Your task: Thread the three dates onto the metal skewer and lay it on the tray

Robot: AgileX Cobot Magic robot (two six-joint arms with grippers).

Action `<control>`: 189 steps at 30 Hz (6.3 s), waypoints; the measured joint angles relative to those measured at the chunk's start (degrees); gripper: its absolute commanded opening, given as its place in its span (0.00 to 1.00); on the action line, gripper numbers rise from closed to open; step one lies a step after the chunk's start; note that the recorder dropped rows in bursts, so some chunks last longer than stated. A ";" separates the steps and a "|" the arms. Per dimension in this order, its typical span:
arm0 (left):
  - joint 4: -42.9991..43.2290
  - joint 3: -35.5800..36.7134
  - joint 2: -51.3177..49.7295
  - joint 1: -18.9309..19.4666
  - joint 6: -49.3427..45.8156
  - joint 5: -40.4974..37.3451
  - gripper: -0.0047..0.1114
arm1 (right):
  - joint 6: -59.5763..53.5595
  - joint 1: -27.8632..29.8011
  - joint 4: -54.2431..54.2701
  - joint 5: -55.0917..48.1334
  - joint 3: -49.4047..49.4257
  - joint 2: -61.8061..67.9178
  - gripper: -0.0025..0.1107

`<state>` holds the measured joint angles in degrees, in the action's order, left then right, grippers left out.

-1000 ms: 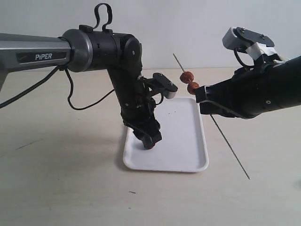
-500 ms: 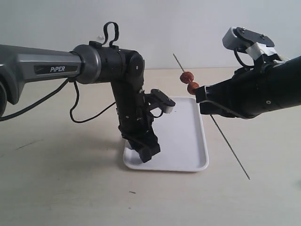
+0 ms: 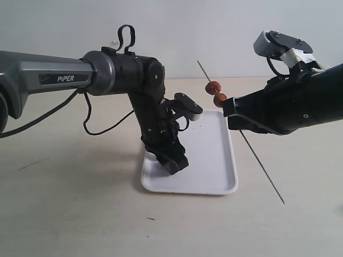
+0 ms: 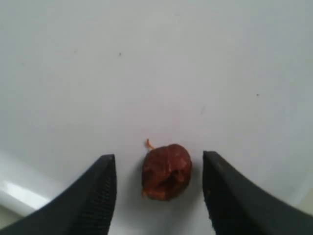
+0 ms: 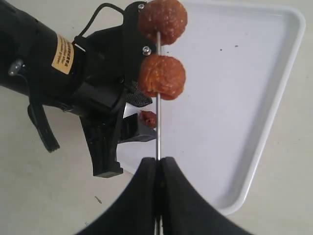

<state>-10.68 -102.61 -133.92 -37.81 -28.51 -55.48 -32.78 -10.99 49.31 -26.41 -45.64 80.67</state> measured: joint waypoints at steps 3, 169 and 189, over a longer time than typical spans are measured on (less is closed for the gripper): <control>-0.25 0.00 0.00 0.00 0.13 0.71 0.49 | 0.00 0.00 0.00 0.00 0.00 0.00 0.02; -66.40 0.00 7.57 25.62 -4.28 -14.43 0.24 | -87.23 15.47 31.07 -17.31 -7.03 21.25 0.02; -62.40 0.00 7.57 25.62 -4.26 -14.43 0.24 | -87.23 19.18 27.65 -21.25 -9.24 21.98 0.02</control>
<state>-73.08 -102.61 -126.35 -12.18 -32.77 -69.90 -120.01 8.19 76.96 -47.66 -54.88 102.65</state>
